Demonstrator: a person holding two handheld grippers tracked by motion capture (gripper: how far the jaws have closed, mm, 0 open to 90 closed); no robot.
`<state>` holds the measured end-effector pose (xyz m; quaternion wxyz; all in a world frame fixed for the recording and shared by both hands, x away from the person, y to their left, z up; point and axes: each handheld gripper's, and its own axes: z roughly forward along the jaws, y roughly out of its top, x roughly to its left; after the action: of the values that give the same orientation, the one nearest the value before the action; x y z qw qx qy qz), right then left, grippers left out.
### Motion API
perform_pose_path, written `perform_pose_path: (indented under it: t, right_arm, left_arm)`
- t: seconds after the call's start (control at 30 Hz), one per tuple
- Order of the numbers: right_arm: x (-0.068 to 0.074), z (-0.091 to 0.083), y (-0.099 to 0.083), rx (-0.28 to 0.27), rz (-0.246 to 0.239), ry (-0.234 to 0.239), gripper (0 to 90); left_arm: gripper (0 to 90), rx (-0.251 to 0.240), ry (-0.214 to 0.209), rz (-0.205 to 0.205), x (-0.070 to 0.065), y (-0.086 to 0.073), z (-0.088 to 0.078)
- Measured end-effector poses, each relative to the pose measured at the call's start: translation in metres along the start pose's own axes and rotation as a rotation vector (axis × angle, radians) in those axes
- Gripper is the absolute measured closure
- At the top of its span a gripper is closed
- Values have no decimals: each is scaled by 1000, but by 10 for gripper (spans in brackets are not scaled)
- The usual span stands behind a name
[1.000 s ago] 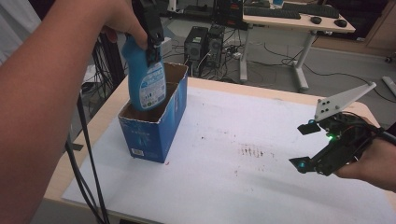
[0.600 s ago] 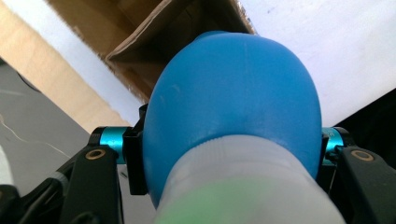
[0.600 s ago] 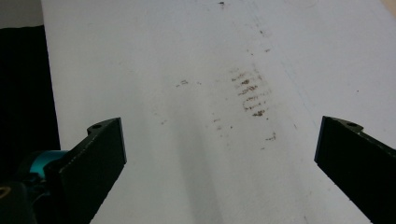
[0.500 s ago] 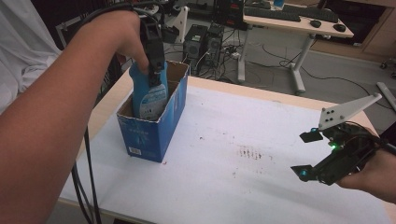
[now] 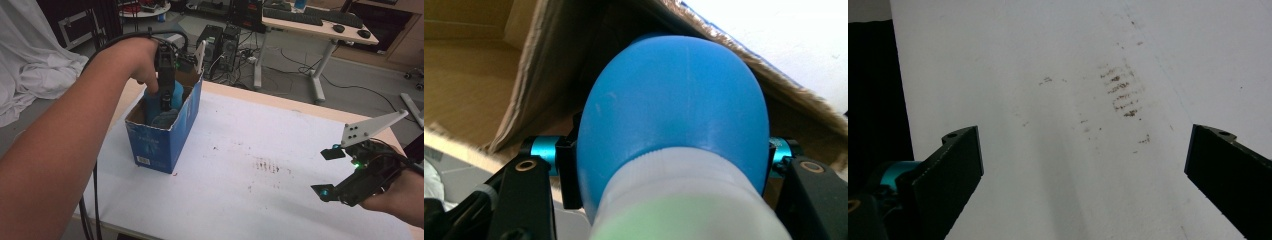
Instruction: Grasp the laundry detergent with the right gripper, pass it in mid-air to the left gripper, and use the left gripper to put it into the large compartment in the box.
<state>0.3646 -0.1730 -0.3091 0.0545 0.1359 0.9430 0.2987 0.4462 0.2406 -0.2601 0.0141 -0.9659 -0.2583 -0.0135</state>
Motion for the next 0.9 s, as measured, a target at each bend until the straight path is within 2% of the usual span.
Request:
perform_pose_path:
  t: [0.13,0.4,0.5,0.53,0.73,0.9]
  right_arm:
    - [0,1,-1,6,2,1,15]
    - [-1,2,-2,3,9,3,15]
    - [-1,4,-3,5,12,6,15]
    - [-1,5,-3,5,11,6,15]
    - [-2,8,-2,7,12,9,15]
    - [-2,9,-3,8,8,8,16]
  left_arm:
    - [383,-4,4,28,1,-1,9]
    - [382,10,-3,49,0,0,25]
    - [381,24,-11,45,1,0,31]
    - [381,11,-11,42,1,0,31]
    - [378,22,-18,29,2,0,32]
    - [348,8,-18,25,3,1,28]
